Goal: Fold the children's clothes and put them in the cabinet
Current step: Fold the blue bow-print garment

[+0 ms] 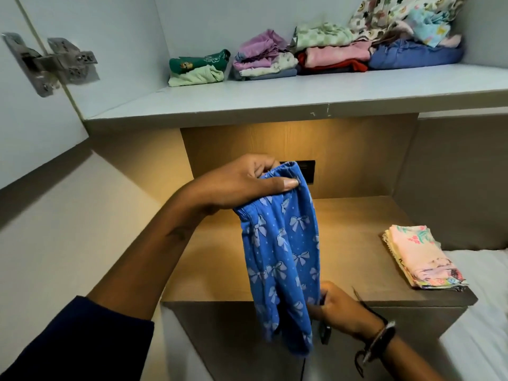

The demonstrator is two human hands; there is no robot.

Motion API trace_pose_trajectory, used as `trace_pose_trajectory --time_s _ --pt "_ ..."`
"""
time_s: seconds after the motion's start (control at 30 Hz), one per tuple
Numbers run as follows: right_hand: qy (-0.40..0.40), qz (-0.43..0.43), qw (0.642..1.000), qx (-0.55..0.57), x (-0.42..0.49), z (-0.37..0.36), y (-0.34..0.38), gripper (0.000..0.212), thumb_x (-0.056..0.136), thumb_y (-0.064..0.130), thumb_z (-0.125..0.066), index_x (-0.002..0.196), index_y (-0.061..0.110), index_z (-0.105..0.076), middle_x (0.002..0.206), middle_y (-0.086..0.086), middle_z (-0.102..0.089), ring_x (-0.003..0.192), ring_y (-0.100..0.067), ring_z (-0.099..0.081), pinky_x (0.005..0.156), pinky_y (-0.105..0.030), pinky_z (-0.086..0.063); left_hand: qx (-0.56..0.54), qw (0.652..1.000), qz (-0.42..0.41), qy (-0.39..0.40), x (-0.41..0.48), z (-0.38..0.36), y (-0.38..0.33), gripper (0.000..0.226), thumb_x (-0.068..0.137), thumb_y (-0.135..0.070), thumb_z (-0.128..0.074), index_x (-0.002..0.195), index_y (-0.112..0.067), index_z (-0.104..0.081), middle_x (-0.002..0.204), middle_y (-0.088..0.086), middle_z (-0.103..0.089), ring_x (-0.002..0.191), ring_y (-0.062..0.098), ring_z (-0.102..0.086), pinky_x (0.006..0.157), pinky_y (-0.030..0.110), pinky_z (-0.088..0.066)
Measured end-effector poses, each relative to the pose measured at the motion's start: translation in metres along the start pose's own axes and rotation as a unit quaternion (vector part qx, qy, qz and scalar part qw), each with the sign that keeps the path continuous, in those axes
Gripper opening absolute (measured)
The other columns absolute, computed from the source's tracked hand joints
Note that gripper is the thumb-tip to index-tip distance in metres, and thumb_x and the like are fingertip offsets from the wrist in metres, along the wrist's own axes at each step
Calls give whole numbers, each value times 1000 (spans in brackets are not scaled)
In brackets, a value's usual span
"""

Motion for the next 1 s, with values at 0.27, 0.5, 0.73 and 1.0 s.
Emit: trace_pose_trajectory --time_s 0.27,0.5,0.73,1.0 --pt "-125 -74 989 -7 12 58 20 18 96 13 -50 84 6 -61 60 1 -67 49 -4 -60 48 -17 -47 -158 980 49 -113 2 56 74 28 89 -32 -62 107 -10 -65 94 10 -76 78 23 -73 67 33 -60" --pt "-148 -183 953 -188 56 142 8 30 90 34 -62 69 14 -55 56 -1 -50 45 -11 -41 41 -20 -33 -234 932 191 -198 13 34 207 21 94 -27 -61 102 -8 -65 99 19 -75 82 31 -73 79 44 -58" --pt "-183 -220 809 -513 154 175 -49 27 81 41 -66 96 19 -65 98 -5 -69 88 -21 -60 74 -30 -45 -233 865 367 -250 22 -40 305 22 96 -18 -59 106 1 -64 86 16 -72 76 30 -71 68 37 -58" --pt "-83 -1 827 -557 161 22 -76 55 81 68 -37 109 32 -68 122 3 -67 110 -18 -65 86 -45 -55 -194 838 414 -298 20 -43 305 14 94 -23 -63 88 -10 -62 86 14 -71 76 30 -70 67 38 -58"
Point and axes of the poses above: each hand's wrist, its own x-axis towards the middle knuckle, its own z-axis out of the back of the hand, y = z × x, the point moved 2 cm from there along x, towards the middle knuckle
